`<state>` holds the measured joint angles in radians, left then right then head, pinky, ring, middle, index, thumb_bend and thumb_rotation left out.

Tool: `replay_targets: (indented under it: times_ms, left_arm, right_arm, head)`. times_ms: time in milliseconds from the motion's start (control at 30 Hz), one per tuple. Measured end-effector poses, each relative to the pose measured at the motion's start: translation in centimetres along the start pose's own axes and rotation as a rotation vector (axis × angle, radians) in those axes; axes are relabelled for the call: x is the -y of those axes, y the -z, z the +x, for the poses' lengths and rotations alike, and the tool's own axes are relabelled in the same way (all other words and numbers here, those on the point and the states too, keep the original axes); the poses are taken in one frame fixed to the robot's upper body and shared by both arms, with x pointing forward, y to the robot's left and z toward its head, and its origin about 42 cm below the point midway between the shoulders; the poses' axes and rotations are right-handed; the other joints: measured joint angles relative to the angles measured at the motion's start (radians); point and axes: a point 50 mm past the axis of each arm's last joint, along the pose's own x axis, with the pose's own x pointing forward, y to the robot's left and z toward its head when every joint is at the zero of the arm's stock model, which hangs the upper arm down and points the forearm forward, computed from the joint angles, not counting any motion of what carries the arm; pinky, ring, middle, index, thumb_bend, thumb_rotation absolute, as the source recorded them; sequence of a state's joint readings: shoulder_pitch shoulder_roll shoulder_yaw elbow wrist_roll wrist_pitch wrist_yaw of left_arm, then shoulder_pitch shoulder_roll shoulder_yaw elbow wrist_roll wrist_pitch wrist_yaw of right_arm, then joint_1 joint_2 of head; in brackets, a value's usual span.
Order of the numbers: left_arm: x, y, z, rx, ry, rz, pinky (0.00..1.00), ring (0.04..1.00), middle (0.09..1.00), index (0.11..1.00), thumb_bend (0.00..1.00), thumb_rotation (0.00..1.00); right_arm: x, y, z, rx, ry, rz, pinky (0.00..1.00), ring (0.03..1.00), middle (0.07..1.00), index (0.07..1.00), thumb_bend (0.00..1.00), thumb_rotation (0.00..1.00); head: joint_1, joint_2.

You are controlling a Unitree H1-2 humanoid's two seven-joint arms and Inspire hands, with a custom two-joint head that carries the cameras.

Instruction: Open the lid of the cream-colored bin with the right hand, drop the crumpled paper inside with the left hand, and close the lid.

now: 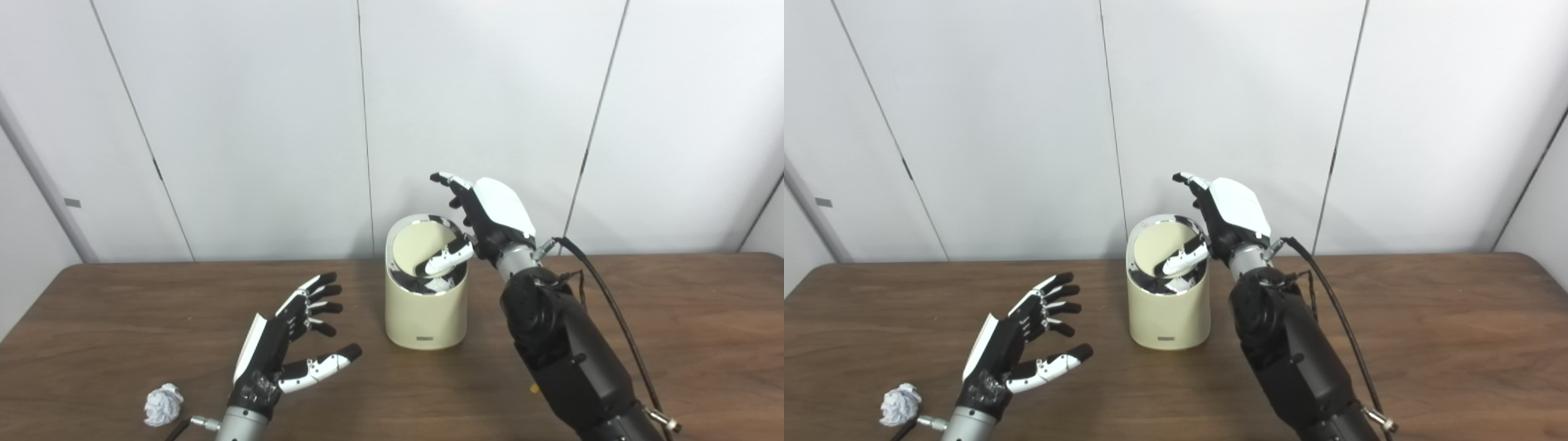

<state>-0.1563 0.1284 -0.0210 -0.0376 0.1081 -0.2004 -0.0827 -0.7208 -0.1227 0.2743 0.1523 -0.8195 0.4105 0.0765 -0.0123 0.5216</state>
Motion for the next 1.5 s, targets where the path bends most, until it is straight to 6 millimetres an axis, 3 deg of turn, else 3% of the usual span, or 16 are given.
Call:
replay_targets:
  times_ms: [200,300,567,867,1067,1200,1367,1500]
  left_arm:
    - [0.0,0.1,-0.1,-0.007,-0.001,0.0,0.58,0.747,0.831,0.876,0.73,0.19]
    - [0.0,0.1,-0.1,-0.008,0.0,0.0,0.58,0.748,0.831,0.876,0.73,0.18]
    - [0.0,0.1,-0.1,-0.009,0.0,0.0,0.59,0.748,0.831,0.876,0.73,0.19]
    - [0.1,0.1,0.0,-0.009,0.003,0.0,0.58,0.749,0.83,0.875,0.73,0.19]
    - [0.1,0.1,0.0,-0.02,0.003,-0.001,0.59,0.752,0.83,0.876,0.74,0.2]
    - [0.1,0.1,0.0,-0.02,0.004,-0.001,0.59,0.748,0.831,0.876,0.73,0.2]
    - [0.1,0.1,0.0,-0.019,0.005,-0.001,0.59,0.747,0.831,0.874,0.73,0.18]
    - [0.2,0.1,0.0,-0.018,0.007,-0.002,0.59,0.745,0.828,0.873,0.73,0.18]
  right_arm:
    - [0.1,0.1,0.0,-0.005,-0.002,0.008,0.55,0.759,0.884,0.862,0.8,0.07]
    - [0.1,0.4,0.0,-0.018,-0.013,0.058,0.58,0.789,0.917,0.874,0.75,0.13]
    - [-0.9,3.7,-1.6,-0.07,-0.086,0.303,0.62,0.798,0.886,0.864,0.67,0.33]
    - [1.5,4.2,-2.2,-0.045,-0.021,0.356,0.63,0.789,0.855,0.848,0.68,0.46]
    - [1.3,6.5,-4.5,-0.075,0.018,0.455,0.73,0.856,0.894,0.863,0.7,0.48]
    - [-0.2,8.9,-7.1,-0.11,0.003,0.527,0.63,0.799,0.882,0.867,0.7,0.47]
    - [-1.9,11.1,-10.1,-0.124,-0.019,0.54,0.68,0.794,0.873,0.875,0.75,0.51]
    - [-2.3,11.9,-11.8,-0.083,-0.013,0.559,0.64,0.791,0.891,0.886,0.78,0.53]
  head:
    - [0.0,-0.002]
    - [-0.002,-0.002]
    - [-0.002,-0.002]
    - [0.0,-0.005]
    - [-0.005,-0.002]
    - [-0.009,0.002]
    - [-0.008,0.0]
    - [0.002,0.005]
